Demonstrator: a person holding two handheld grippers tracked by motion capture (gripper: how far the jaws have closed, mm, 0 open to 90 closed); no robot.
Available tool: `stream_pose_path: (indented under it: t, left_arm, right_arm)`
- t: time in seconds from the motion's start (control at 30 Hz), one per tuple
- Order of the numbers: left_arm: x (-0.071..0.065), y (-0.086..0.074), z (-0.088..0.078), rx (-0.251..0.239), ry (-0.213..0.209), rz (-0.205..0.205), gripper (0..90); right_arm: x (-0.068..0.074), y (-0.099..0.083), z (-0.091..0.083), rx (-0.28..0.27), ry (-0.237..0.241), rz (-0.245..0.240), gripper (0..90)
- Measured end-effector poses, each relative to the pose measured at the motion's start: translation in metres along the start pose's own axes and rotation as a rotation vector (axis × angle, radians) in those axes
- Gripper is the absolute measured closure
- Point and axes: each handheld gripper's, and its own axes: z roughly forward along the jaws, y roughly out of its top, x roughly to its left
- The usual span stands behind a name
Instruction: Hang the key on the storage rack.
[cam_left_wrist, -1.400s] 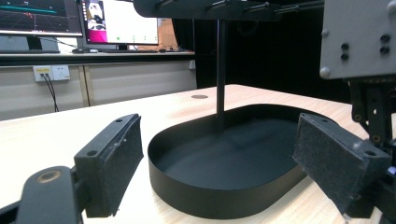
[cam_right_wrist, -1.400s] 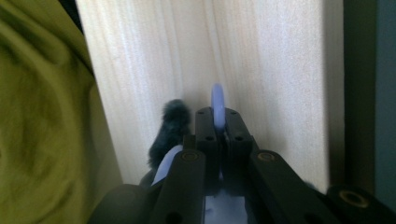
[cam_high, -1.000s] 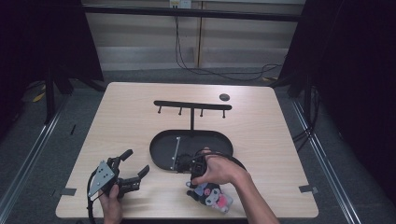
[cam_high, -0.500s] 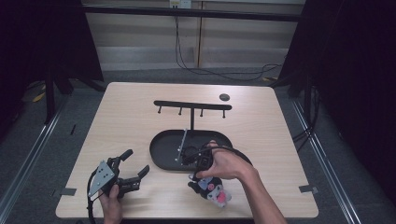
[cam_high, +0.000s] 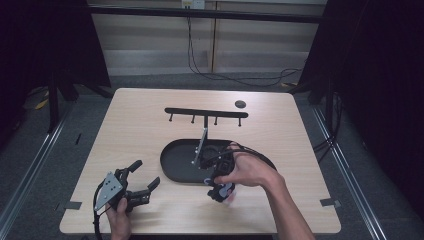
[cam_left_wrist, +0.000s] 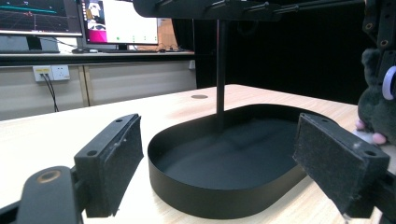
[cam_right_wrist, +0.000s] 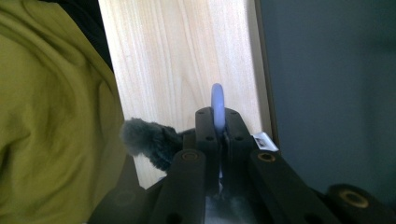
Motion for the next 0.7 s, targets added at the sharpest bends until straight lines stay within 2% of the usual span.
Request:
stream_pose_path:
  t: [0.23,0.43,0.7]
  left_arm:
    - [0.000,0.000,0.000,0.000,0.000,0.000,15.4]
    - [0.000,0.000,0.000,0.000,0.000,0.000,15.4]
    - [0.000,0.000,0.000,0.000,-0.001,0.000,15.4]
  right_arm:
    - [-0.002,0.001,-0.007,0.005,-0.011,-0.015,87.3]
    - [-0.004,0.005,-0.015,0.023,0.001,-0.032,87.4]
    - [-0.009,0.008,-0.027,0.042,-0.017,-0.030,87.4]
